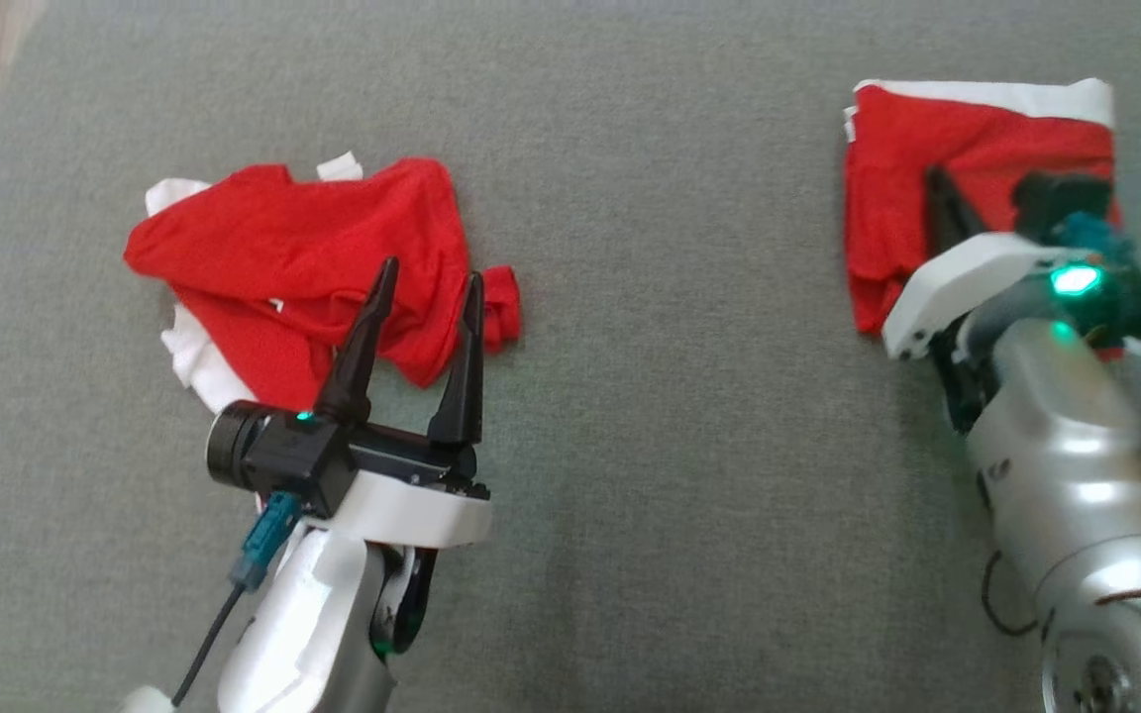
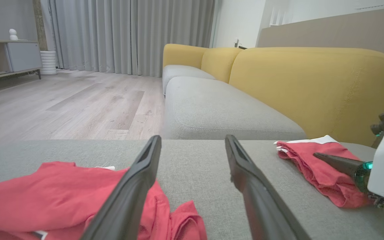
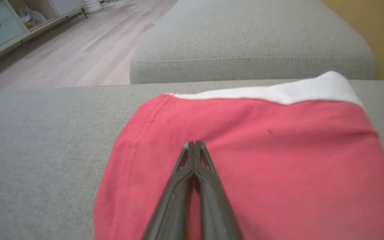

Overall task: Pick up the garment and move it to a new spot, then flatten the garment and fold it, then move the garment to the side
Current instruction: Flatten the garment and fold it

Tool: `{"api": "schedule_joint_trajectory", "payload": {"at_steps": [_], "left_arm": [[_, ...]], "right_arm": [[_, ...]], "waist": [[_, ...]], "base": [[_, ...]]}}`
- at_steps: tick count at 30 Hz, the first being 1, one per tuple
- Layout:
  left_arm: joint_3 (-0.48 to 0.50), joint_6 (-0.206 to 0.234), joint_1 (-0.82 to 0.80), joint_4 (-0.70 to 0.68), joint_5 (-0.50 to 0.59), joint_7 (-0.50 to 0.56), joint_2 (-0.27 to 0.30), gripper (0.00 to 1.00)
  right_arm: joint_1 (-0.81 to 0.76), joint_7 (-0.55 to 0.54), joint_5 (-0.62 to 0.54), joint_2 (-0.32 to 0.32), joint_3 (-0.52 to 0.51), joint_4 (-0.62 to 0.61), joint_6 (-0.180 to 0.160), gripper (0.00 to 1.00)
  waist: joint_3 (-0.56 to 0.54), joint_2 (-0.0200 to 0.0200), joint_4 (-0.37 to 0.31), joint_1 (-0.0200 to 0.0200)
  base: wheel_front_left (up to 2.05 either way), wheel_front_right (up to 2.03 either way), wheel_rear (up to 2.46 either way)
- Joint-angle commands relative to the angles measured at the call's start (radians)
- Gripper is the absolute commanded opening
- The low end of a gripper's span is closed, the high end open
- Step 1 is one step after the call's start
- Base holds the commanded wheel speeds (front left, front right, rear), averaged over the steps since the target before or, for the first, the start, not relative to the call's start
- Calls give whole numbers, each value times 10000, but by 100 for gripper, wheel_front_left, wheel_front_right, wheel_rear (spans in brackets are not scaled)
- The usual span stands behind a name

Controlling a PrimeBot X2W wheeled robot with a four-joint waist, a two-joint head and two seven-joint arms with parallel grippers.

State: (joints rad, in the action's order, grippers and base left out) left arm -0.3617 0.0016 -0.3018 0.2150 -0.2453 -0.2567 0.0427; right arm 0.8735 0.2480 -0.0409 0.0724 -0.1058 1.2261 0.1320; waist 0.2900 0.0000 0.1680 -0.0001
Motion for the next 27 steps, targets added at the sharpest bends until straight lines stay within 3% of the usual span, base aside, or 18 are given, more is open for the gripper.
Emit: {"api": "schedule_joint_trajectory", "payload": {"at_steps": [1,4,9,14,20,21,22,27], "left_arm": [[257,65,-87,-252,54,-51,76,100],[300,84,-83,-210,58,-51,76,100],[607,142,98,-222,102,-51,76,100],[1046,178,465,-305,129,-51,76,100],[1575,214,973,-432,120,-51,76,100],[1621,211,1047,-435,111,-51,76,100],[1644,203,1119,-437,100,-51,76,100],[1769,173,1498,-401,32,-51,76,100]], "right_arm": [[-24,117,587,-213,1076,85,-13,0],[-423,122,1866,-218,2691,-58,-13,0],[-707,132,2935,-219,3490,-1118,-13,0],[-1403,135,2956,-196,2932,-2918,-13,0],[-3125,136,1969,-198,1762,-5153,-13,0],[-3442,136,1802,-203,1567,-5533,-13,34],[-3781,136,1661,-208,1417,-5872,-13,100],[-5367,136,1411,-217,1463,-7425,-13,100]], "waist": [[-143,0,-85,1],[-426,0,-235,1],[-824,0,-608,1],[-1420,0,-1161,1],[-1949,0,-1802,1],[-2029,0,-1869,1],[-2090,0,-1912,1],[-2368,0,-2088,1]], "base": [[0,0,0],[0,0,0],[0,0,0],[0,0,0],[0,0,0],[0,0,0],[0,0,0],[0,0,0]]}}
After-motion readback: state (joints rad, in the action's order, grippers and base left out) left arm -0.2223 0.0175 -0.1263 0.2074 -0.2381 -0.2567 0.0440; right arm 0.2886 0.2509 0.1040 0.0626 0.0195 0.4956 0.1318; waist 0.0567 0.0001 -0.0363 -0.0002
